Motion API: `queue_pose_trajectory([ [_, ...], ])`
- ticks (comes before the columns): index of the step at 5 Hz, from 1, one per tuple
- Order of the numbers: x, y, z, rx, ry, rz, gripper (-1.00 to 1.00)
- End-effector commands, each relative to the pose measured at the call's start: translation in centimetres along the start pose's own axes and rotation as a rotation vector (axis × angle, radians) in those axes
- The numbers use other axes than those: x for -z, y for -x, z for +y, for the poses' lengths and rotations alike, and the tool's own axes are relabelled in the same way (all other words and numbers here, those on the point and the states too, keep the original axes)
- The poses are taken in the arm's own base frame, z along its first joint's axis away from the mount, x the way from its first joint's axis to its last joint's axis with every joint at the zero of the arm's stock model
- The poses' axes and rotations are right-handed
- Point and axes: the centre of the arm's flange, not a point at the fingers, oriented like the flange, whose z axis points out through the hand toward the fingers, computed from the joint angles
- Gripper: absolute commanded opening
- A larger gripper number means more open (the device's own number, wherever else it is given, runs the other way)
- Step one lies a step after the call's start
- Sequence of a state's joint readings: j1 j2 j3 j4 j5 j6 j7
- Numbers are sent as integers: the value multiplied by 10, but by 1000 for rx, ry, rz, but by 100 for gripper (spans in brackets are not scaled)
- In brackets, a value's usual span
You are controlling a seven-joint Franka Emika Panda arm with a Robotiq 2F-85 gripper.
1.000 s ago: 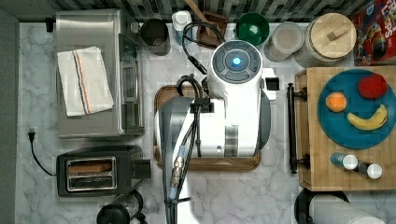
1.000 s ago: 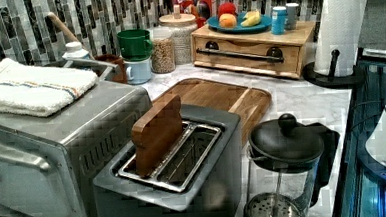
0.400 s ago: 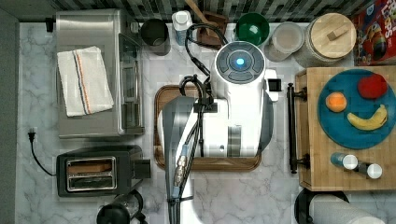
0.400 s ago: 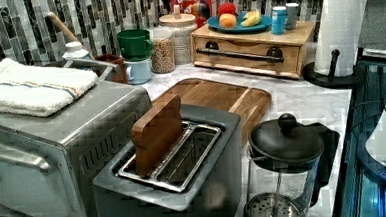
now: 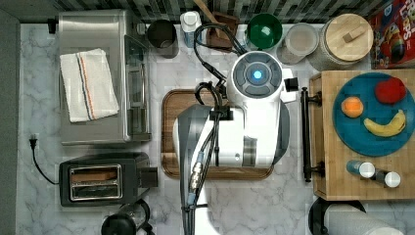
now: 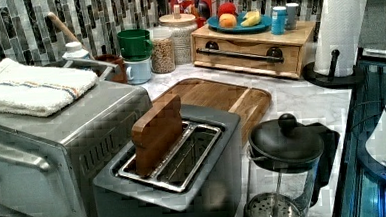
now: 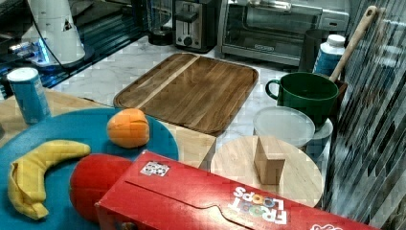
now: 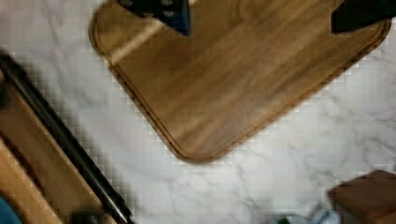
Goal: Open the drawer.
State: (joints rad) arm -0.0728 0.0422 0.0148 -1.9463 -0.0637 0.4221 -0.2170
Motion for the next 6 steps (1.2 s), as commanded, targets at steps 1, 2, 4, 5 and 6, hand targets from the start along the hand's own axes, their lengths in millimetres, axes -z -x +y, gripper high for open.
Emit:
queue_pose_trajectory([
  [1, -47, -14, 84, 375, 76, -15, 100],
  [2, -47, -29, 109, 447, 82, 14, 100],
  [4, -71, -32, 140, 564, 97, 70, 100],
  [5, -86, -29, 150, 586, 119, 106, 100],
  [6, -99, -34, 155, 596, 115, 110, 100],
])
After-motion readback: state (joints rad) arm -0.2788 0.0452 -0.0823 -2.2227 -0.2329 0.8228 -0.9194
